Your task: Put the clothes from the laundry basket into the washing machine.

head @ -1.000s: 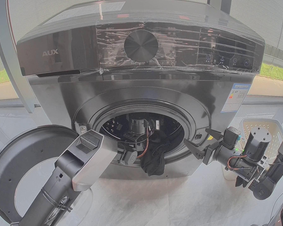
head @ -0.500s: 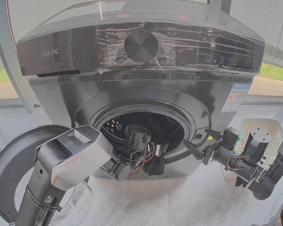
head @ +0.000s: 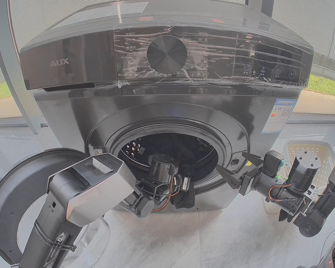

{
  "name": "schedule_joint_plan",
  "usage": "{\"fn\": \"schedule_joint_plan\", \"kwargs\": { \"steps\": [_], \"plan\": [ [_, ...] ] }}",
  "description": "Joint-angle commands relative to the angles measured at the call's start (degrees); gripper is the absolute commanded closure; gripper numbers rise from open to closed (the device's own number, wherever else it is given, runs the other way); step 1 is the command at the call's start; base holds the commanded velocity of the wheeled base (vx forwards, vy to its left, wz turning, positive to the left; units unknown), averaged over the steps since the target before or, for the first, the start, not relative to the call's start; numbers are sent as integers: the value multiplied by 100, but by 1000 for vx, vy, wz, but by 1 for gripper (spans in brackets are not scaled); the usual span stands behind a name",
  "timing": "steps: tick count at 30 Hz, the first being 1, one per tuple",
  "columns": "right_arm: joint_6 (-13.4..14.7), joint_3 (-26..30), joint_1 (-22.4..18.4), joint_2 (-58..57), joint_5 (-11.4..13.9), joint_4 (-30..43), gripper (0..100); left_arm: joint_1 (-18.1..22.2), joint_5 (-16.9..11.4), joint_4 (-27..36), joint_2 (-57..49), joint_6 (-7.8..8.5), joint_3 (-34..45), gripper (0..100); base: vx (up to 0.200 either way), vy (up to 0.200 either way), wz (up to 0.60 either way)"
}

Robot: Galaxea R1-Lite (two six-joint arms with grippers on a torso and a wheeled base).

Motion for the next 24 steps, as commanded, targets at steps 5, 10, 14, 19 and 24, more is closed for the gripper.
{"fn": "schedule_joint_plan", "kwargs": {
  "steps": [5,10,14,19,24],
  "plan": [
    [-1,-49,9,-28,10,-3,0,205,166,-34,164,-48,-907,100,0,0,0],
    [8,-146,184,-160,10,-3,0,319,606,-192,551,-75,-2015,100,0,0,0],
    [8,-119,193,-160,10,-3,0,381,764,-192,928,-66,-2920,100,0,0,0],
    [16,-128,176,-151,10,-3,0,389,852,-139,1078,-48,-3227,100,0,0,0],
    [16,-137,158,-142,19,-3,0,372,852,-174,1052,-75,-3140,0,0,0,0]
  ]
}}
